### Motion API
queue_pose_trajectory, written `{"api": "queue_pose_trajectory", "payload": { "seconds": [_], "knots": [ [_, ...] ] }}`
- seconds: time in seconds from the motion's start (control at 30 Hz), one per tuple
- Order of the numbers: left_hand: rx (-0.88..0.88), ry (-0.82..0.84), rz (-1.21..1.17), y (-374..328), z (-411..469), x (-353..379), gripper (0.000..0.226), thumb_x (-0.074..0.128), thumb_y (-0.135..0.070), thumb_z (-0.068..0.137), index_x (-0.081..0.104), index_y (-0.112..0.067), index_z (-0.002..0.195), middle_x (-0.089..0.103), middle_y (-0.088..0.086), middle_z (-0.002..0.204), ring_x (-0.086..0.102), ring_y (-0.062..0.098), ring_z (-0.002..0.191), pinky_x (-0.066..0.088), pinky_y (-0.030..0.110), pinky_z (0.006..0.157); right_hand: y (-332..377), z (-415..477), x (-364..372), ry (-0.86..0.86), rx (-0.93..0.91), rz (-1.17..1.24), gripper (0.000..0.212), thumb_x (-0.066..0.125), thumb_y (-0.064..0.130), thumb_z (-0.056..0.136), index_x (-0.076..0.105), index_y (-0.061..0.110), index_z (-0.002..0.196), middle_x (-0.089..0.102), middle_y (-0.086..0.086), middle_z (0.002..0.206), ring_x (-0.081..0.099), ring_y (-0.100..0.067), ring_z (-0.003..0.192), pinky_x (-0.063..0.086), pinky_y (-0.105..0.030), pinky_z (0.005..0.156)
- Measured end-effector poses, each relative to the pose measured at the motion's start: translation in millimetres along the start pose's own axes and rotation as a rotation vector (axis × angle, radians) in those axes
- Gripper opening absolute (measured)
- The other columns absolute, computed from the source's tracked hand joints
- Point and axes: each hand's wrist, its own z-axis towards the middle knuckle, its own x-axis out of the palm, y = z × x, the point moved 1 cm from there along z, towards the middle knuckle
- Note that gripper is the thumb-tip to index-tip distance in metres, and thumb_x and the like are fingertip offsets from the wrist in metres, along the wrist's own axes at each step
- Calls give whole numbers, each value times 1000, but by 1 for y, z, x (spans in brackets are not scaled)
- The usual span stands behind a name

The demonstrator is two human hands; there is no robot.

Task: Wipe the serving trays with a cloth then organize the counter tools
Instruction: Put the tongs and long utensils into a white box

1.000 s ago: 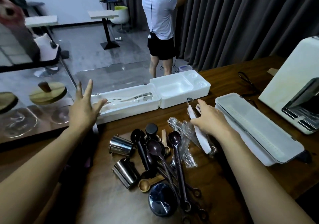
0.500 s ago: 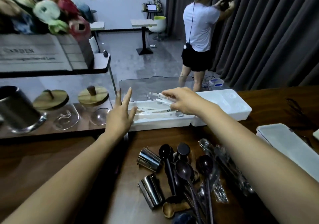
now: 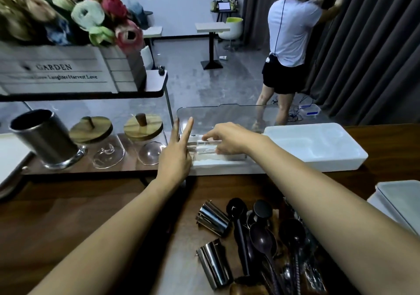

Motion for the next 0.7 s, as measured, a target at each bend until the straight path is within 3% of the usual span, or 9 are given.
{"api": "queue_pose_trajectory", "payload": {
  "seconds": [0.2, 0.33, 0.43, 0.5, 0.57, 0.7],
  "knots": [
    [-16, -7, -8, 3, 0, 2, 108, 50, 7, 80, 2, -51, 158, 1, 2, 172, 60, 37, 71, 52, 46, 58, -15, -2, 18, -102, 59, 274, 55, 75, 17, 88, 60, 33, 138, 65, 3, 131, 57, -17, 124, 46, -36, 106],
    [-6, -18, 3, 2, 0, 2, 104, 51, 7, 83, 4, -47, 159, 3, 4, 172, 60, 38, 71, 52, 45, 57, -23, -14, 34, -247, 87, 268, 46, 73, 31, 90, 62, 34, 134, 54, 4, 118, 41, -16, 121, 37, -33, 103],
    [-6, -22, 17, 4, 0, 3, 106, 54, 5, 84, 3, -48, 159, 3, 4, 172, 62, 38, 73, 54, 46, 58, -25, -24, 39, -327, 50, 216, 45, 73, 35, 90, 63, 29, 134, 48, 18, 99, 39, -20, 121, 37, -35, 103],
    [-4, -23, 23, 4, 0, 3, 105, 55, 4, 85, 2, -48, 159, 2, 3, 172, 62, 39, 74, 55, 47, 59, -25, -26, 41, -374, -6, 192, 46, 77, 36, 86, 66, 22, 129, 62, 15, 111, 47, -21, 121, 40, -40, 105],
    [-10, -23, 27, 3, 0, 2, 103, 54, 5, 87, 3, -47, 159, 2, 2, 172, 63, 39, 76, 55, 47, 59, -28, -26, 43, -409, -24, 176, 46, 79, 39, 84, 69, 20, 124, 62, 5, 131, 53, -24, 118, 44, -40, 102],
    [-6, -28, 30, 3, 0, 2, 101, 51, 6, 88, 3, -46, 160, 3, 3, 172, 63, 39, 76, 55, 48, 58, -37, -31, 44, -457, -22, 191, 41, 77, 41, 86, 70, 20, 121, 65, 4, 129, 55, -21, 117, 44, -36, 99]
  ]
}}
